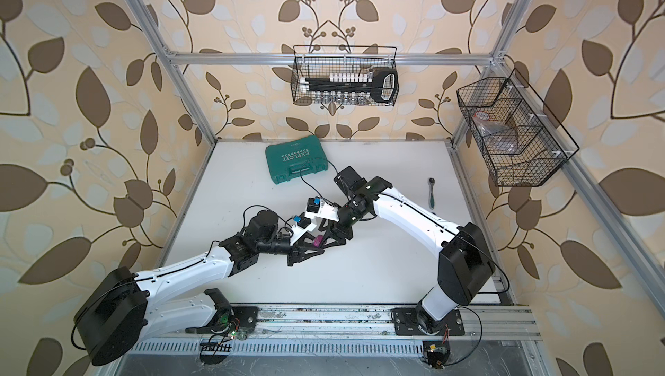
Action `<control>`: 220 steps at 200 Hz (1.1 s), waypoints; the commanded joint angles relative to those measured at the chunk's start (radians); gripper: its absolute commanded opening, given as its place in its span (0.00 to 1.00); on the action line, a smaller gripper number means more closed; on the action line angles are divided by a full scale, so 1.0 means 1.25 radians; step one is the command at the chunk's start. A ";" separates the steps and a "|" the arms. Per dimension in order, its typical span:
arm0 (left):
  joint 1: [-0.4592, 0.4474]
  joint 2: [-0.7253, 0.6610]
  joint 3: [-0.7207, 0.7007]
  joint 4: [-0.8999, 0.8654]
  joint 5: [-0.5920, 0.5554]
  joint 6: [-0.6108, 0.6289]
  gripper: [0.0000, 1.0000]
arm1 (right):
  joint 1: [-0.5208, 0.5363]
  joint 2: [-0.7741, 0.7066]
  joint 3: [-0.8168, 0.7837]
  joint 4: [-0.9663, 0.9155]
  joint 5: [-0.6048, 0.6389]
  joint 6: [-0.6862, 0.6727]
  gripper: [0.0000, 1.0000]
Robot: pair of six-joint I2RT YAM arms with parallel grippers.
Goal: Close the paint jar lid
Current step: Screw the lid onto the paint jar.
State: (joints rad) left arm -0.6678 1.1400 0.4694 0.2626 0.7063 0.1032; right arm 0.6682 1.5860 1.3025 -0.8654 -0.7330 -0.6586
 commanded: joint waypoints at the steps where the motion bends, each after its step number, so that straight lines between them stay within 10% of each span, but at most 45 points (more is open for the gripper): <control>1: 0.002 -0.022 0.021 0.067 -0.007 0.005 0.00 | 0.014 -0.022 -0.036 0.023 0.022 0.029 0.57; 138: 0.002 -0.039 0.024 0.103 -0.076 -0.011 0.00 | 0.029 0.003 -0.017 0.102 0.069 0.358 0.25; 220: 0.002 -0.056 0.015 0.113 -0.112 -0.010 0.00 | 0.050 0.075 0.038 0.086 0.079 0.590 0.31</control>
State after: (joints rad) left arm -0.6655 1.1198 0.4606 0.2436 0.5598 0.0937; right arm 0.7021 1.6352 1.3144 -0.7418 -0.6415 -0.0399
